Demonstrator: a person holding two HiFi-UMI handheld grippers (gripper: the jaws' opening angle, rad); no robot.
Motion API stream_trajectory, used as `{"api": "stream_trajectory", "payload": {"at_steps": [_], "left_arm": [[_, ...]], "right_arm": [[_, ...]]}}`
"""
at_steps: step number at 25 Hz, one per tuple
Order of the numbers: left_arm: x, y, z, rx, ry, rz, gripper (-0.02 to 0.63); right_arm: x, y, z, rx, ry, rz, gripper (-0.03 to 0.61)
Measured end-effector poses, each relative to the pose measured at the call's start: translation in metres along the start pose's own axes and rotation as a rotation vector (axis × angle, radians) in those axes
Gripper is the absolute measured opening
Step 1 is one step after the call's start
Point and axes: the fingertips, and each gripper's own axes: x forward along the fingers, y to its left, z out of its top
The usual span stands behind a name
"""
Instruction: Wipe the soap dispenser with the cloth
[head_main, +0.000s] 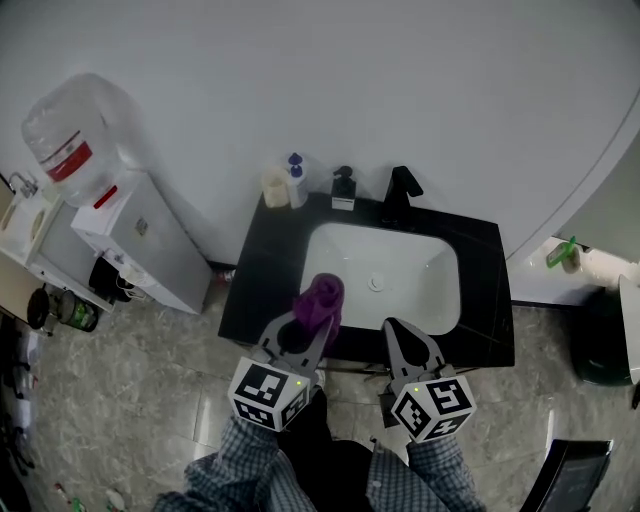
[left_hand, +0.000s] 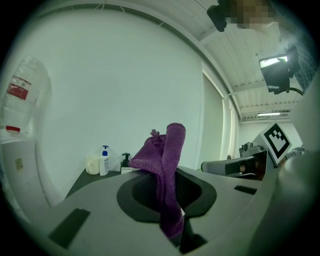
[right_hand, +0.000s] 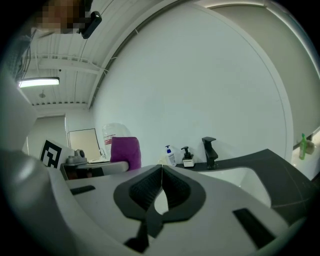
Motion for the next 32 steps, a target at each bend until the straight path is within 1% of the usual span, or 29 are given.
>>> {"api": "stream_trajectory", "payload": {"at_steps": [6, 10, 16, 20, 24, 27, 32], "left_arm": [[0.062, 0.053, 0.015, -0.002, 0.02, -0.037, 0.057], [0.098, 0.09, 0.024, 0.006, 0.029, -0.05, 0.058], [0.139, 0.137, 0.021, -0.011, 0.067, -0.062, 0.057], [0.16, 0.154, 0.017, -0.03, 0.09, -0.08, 0.057], [0.176, 0.164, 0.014, -0.044, 0.102, -0.087, 0.057], [0.187, 0.173, 0.011, -0.051, 0.108, -0.073, 0.057], [0.209, 0.19, 0.014, -0.028, 0.106, -0.031, 0.057]], "right_arm": [[0.076, -0.024, 0.018, 0.019, 0.011, -0.011, 0.018], [0.121, -0.042, 0.03, -0.003, 0.022, -0.026, 0.018], [0.18, -0.068, 0.039, 0.02, 0.031, -0.053, 0.018], [0.202, -0.078, 0.041, 0.02, 0.044, -0.067, 0.018], [0.211, -0.086, 0.035, 0.038, 0.065, -0.082, 0.018], [0.218, -0.092, 0.03, 0.048, 0.082, -0.075, 0.018], [0.229, -0.102, 0.027, 0.056, 0.095, -0.053, 0.018]]}}
